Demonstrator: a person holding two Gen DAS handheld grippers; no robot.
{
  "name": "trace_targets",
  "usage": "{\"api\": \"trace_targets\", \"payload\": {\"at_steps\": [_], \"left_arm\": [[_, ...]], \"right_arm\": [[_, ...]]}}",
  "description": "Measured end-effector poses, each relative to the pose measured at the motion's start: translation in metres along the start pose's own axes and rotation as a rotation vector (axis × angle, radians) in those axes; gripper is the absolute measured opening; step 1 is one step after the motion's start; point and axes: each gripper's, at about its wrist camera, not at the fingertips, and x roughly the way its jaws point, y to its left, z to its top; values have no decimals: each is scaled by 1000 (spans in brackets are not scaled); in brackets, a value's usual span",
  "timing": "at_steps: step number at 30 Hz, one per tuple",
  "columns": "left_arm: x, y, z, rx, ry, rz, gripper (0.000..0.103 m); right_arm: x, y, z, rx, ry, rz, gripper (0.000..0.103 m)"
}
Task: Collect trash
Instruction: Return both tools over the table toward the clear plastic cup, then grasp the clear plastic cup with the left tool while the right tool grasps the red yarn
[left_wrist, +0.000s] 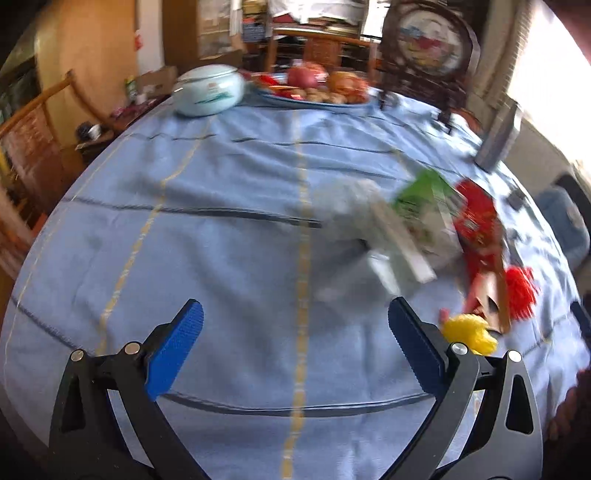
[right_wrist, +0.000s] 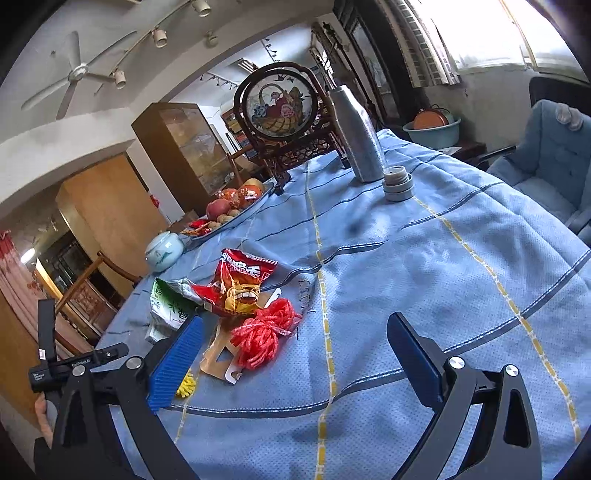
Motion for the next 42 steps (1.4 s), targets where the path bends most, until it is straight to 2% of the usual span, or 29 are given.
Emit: {"api": "trace_targets", "payload": {"at_steps": [3, 8, 10, 12, 14, 16, 19, 21, 26, 31, 35, 39, 41, 42], "left_arm": [[5, -30, 0, 92, -40, 29, 97], [6, -65, -8, 310, -166, 167, 96], [8, -70, -9, 364, -154, 142, 95], [9, -69, -10, 382, -137, 113, 81], [13, -63, -11, 384, -93, 81, 50], [16, -55, -13, 358, -57, 50, 35], [7, -40, -13, 284, -53, 19, 35], [-7, -30, -15, 242, -78, 1, 35], [-45, -5, -25, 145, -160, 15, 35], [-58, 9, -38, 115, -179, 38, 35], [-61, 14, -45, 115, -193, 55, 35], [-65, 23, -45, 84, -196, 10, 35], [-64, 25, -45, 77, -188, -12, 35], [-62, 26, -45, 75, -181, -18, 35]], "right_arm": [[1, 0, 0, 0, 4, -4, 97], [3, -4, 1, 16, 27, 17, 97], [5, -5, 1, 22, 35, 25, 97], [6, -5, 1, 24, 38, 28, 97], [6, -5, 1, 22, 40, 29, 97], [7, -4, 1, 16, 43, 29, 97], [7, -1, 1, 1, 47, 24, 97], [8, 1, 1, -10, 50, 20, 97], [13, 7, 1, -40, 73, 6, 92], [21, 31, -1, -124, 98, -40, 75], [35, 53, 0, -163, 148, -22, 66], [61, 69, -1, -219, 217, -88, 59], [74, 67, -3, -214, 265, -111, 48], [78, 64, -4, -205, 282, -117, 33]]}}
